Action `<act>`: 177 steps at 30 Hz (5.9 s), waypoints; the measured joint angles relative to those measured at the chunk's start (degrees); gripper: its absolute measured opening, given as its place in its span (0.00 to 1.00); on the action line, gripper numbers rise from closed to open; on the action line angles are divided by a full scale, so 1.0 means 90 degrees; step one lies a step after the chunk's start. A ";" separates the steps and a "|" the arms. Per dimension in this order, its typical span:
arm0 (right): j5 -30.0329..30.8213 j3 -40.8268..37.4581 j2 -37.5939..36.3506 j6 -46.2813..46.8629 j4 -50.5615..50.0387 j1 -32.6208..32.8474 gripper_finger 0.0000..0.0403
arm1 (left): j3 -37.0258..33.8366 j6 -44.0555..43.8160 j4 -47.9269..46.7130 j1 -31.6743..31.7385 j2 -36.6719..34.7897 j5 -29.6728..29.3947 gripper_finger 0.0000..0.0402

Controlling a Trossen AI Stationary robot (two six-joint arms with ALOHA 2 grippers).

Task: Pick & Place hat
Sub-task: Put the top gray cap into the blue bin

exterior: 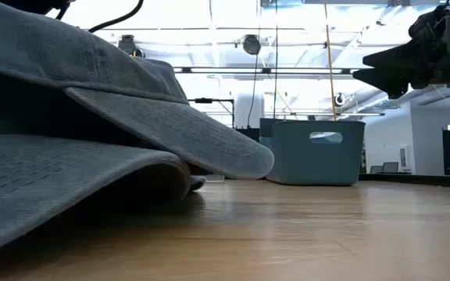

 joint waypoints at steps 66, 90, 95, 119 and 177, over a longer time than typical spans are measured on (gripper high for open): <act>-0.0001 -0.0002 0.0001 0.0002 0.0000 -0.0002 0.62 | 0.1030 0.0128 -0.0546 0.0007 -0.0018 -0.0267 0.25; 0.0000 0.0000 0.0001 0.0000 0.0001 -0.0002 0.62 | 0.0799 0.0264 -0.0360 0.0221 0.0242 -0.0260 0.51; 0.0000 -0.0002 0.0000 0.0000 0.0000 -0.0001 0.62 | 0.0733 0.0252 -0.0288 0.0256 0.0398 -0.0237 0.44; 0.0000 -0.0002 0.0000 0.0000 0.0002 0.0000 0.62 | 0.1235 0.1191 -0.0353 0.0257 0.0213 -0.0304 0.05; 0.0388 -0.0002 0.0015 0.2187 0.1133 0.0000 0.62 | 0.4330 0.7575 -0.0109 0.0115 0.1462 -0.0617 0.06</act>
